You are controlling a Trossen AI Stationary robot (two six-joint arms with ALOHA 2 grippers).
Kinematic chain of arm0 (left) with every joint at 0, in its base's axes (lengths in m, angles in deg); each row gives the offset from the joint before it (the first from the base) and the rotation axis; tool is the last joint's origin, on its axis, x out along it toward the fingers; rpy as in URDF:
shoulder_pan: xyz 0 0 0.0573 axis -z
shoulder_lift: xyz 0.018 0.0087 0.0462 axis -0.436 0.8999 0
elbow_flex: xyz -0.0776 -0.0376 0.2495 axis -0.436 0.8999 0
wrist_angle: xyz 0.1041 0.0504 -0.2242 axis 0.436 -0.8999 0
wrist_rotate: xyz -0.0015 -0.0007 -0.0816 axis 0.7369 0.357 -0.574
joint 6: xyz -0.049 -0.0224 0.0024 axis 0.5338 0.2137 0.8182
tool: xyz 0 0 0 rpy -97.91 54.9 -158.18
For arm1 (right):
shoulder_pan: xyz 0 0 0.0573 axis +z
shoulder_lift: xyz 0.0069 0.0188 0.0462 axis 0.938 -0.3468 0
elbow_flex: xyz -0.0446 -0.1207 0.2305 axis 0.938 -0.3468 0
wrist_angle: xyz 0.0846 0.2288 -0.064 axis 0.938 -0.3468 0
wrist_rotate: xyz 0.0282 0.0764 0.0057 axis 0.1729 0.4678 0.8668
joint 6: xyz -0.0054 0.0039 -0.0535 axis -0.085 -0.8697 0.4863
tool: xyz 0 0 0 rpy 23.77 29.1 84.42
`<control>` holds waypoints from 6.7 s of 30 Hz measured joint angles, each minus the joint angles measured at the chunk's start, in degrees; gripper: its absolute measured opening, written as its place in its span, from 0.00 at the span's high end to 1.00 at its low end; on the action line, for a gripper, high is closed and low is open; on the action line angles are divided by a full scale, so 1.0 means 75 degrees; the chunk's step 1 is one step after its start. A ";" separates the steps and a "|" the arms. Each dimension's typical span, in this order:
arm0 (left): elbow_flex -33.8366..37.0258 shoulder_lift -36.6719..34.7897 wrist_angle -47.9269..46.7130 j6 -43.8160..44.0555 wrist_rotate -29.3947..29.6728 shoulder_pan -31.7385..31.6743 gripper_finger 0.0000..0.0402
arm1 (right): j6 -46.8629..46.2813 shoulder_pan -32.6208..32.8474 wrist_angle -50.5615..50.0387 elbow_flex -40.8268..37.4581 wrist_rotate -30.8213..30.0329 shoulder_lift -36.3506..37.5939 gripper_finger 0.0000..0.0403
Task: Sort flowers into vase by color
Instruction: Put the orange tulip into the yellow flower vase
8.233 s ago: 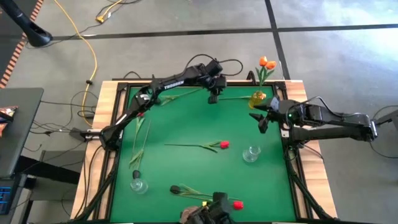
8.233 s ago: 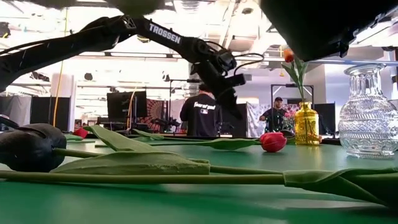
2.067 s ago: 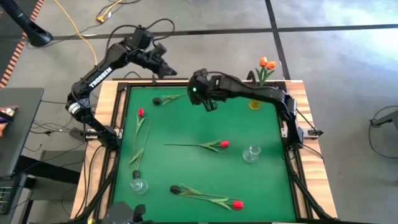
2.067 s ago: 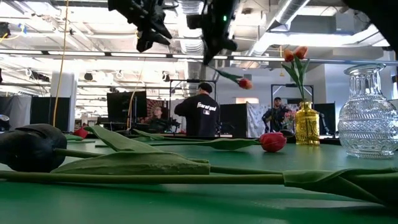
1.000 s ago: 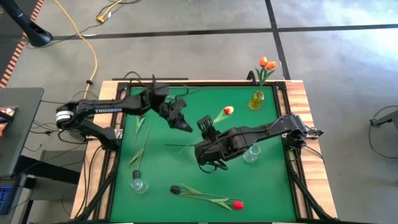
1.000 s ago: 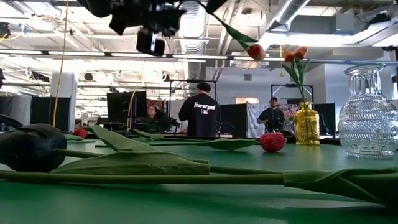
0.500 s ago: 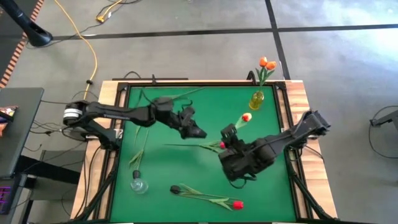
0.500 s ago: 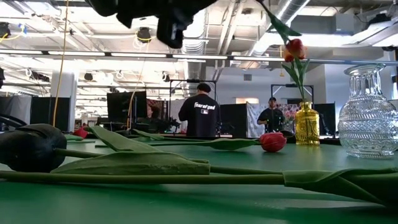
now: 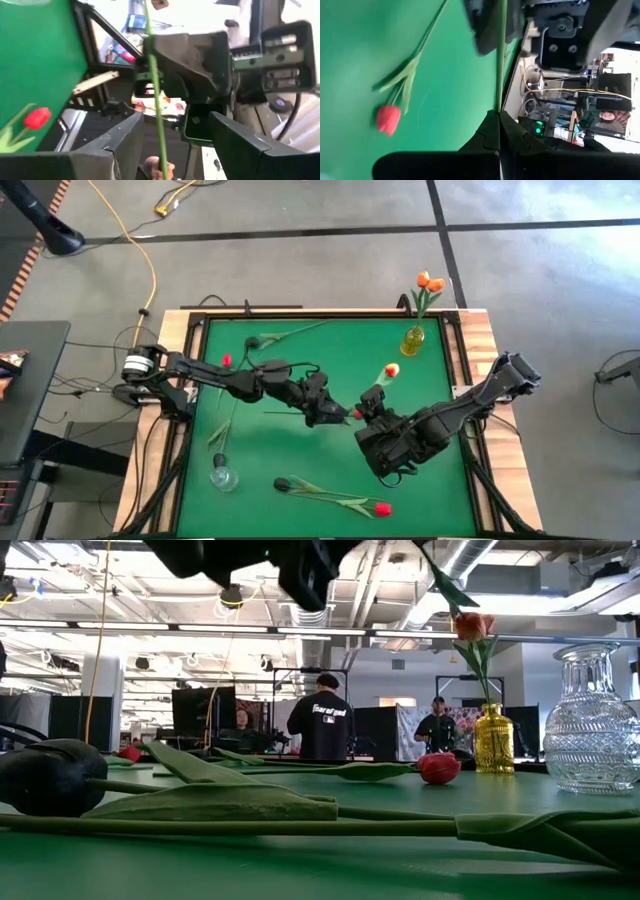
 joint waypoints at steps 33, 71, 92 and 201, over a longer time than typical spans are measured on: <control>-0.0219 -0.0004 -0.0329 -0.0494 -0.0838 -0.0370 0.87 | 0.1183 -0.0082 0.1536 0.0006 -0.0113 0.0003 0.96; -0.0219 -0.0007 -0.0586 -0.1462 -0.1320 -0.1116 1.00 | 0.2636 -0.0241 0.1526 0.0015 -0.0114 0.0006 0.80; -0.0221 -0.0012 -0.0890 -0.3946 0.0050 -0.2275 1.00 | -0.2841 0.0090 -0.0233 0.0006 0.0209 0.1073 0.43; -0.3357 -0.0405 -0.7672 -1.1356 0.1719 -0.2814 0.51 | -0.3990 -0.3569 0.6124 -0.7142 -0.1994 0.9250 0.94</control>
